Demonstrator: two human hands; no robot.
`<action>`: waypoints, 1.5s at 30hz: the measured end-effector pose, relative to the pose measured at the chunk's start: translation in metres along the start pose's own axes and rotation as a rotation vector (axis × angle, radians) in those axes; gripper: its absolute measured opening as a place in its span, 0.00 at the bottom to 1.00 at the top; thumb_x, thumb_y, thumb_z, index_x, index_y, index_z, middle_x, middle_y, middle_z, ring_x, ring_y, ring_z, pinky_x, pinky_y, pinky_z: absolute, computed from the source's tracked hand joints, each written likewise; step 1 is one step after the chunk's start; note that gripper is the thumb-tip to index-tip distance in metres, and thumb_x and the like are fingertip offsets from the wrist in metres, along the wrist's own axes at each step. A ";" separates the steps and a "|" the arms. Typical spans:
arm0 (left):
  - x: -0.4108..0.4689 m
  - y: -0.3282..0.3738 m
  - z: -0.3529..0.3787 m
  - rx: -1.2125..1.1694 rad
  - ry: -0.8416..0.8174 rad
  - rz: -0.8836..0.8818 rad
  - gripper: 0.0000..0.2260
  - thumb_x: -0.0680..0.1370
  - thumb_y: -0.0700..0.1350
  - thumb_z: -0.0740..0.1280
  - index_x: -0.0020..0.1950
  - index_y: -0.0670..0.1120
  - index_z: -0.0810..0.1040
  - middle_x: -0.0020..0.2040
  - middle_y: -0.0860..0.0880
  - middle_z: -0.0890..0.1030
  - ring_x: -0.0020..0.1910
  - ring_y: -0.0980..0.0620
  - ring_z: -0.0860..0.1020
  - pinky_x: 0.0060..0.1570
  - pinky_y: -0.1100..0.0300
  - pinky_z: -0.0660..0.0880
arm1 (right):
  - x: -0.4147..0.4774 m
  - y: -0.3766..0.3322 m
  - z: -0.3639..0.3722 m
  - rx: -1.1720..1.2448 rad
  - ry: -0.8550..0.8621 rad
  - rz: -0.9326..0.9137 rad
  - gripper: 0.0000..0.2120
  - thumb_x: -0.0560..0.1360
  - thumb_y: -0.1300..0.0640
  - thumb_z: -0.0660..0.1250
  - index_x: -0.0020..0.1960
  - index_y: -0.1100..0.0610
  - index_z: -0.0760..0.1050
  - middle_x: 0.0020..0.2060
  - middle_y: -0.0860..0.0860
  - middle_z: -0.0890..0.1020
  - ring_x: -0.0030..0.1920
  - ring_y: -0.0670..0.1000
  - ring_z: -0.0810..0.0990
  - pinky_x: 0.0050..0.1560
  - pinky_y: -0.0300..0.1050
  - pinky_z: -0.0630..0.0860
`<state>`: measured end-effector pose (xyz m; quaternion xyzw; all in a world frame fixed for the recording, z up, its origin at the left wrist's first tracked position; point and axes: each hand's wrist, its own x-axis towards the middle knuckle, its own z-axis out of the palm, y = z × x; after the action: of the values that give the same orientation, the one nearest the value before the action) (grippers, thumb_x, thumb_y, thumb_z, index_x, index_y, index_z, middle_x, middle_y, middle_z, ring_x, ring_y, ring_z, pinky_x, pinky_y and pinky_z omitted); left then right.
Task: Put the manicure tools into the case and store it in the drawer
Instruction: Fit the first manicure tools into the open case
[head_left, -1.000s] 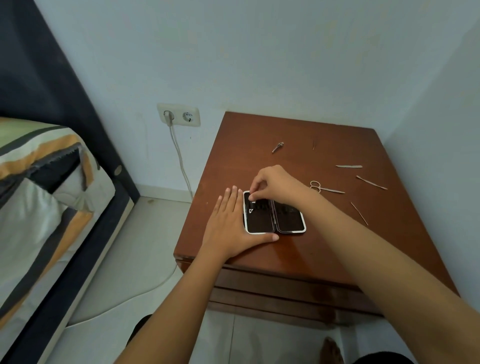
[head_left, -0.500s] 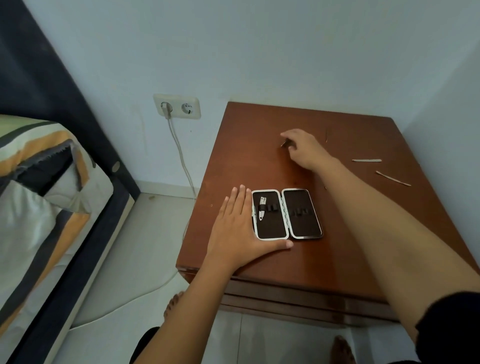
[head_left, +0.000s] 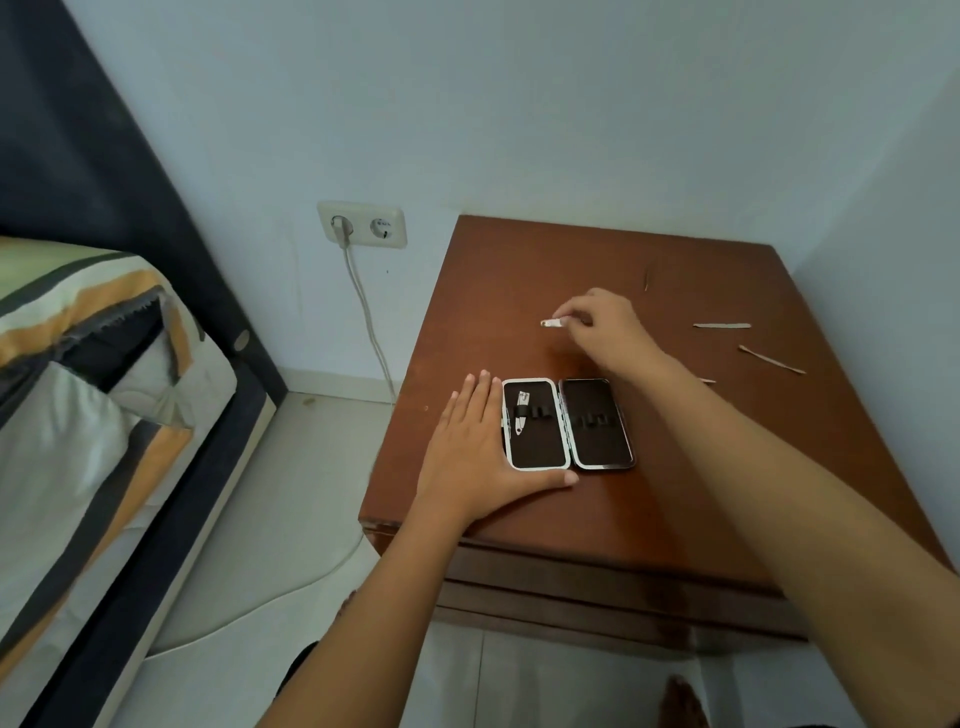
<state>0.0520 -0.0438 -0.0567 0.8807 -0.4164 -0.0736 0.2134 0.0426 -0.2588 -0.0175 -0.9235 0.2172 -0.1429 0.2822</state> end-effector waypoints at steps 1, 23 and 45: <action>0.000 0.001 -0.001 0.001 -0.005 -0.003 0.59 0.59 0.79 0.59 0.77 0.44 0.45 0.78 0.48 0.46 0.76 0.54 0.41 0.72 0.58 0.38 | -0.008 -0.007 -0.003 0.060 -0.006 0.001 0.08 0.74 0.60 0.65 0.49 0.58 0.81 0.40 0.51 0.77 0.42 0.47 0.74 0.44 0.35 0.68; -0.001 -0.007 0.004 -0.026 0.048 0.105 0.51 0.63 0.76 0.55 0.77 0.47 0.50 0.78 0.52 0.52 0.76 0.56 0.47 0.72 0.58 0.39 | -0.040 -0.037 0.009 -0.053 -0.349 -0.038 0.06 0.70 0.64 0.70 0.46 0.56 0.79 0.41 0.52 0.79 0.45 0.53 0.80 0.50 0.45 0.78; -0.001 -0.011 0.004 -0.066 0.062 0.096 0.51 0.61 0.76 0.57 0.76 0.47 0.54 0.77 0.53 0.56 0.76 0.56 0.49 0.72 0.60 0.41 | -0.081 -0.002 0.000 -0.043 -0.034 -0.094 0.11 0.74 0.59 0.65 0.55 0.59 0.78 0.54 0.54 0.79 0.56 0.53 0.76 0.59 0.45 0.71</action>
<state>0.0578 -0.0386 -0.0650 0.8541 -0.4486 -0.0498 0.2584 -0.0263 -0.2180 -0.0277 -0.9408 0.1720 -0.1354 0.2588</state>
